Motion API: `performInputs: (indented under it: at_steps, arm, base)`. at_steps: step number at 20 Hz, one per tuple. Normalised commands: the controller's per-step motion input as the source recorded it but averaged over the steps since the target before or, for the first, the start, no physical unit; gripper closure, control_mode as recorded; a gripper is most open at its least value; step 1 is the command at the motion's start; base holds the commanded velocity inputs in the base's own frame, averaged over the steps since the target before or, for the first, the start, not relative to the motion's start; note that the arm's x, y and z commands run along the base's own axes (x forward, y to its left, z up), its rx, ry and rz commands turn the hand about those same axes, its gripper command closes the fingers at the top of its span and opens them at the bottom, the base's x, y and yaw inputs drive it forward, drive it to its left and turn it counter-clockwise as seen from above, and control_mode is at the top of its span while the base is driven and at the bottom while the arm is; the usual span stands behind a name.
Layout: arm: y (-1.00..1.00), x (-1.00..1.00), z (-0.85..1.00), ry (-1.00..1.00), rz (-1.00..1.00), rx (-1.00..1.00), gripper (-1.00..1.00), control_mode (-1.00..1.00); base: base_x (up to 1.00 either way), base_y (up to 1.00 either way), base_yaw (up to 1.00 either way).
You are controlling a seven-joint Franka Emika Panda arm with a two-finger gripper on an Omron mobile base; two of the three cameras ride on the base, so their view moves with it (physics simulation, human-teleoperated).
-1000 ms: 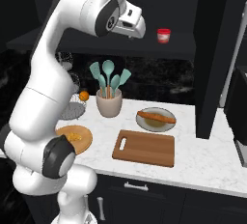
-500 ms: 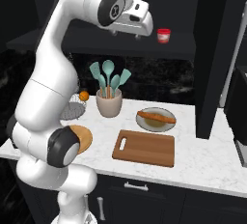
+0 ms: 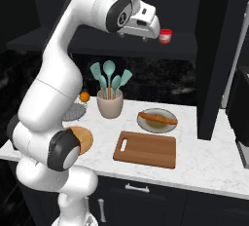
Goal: From the different types of pastries on the counter, select a croissant and place it on the cutting board. Then retrieve a jar of jam from the cabinet and place it alongside the croissant on the cutting board.
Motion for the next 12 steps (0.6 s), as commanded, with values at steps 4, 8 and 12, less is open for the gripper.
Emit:
performInputs:
  at_steps: [4, 8, 12]
  arm:
    - [0.00, -0.03, -0.19, 0.00, -0.01, -0.01, -1.00, -1.00]
    - [-0.07, -0.50, -0.98, 0.00, -0.09, -0.13, -1.00, -1.00]
    - [0.00, -0.12, -0.25, 0.00, -0.02, -0.02, -1.00, -1.00]
  base:
    - [0.00, 0.00, 0.00]
    - [0.00, 0.00, 0.00]
    - [0.00, 0.00, 0.00]
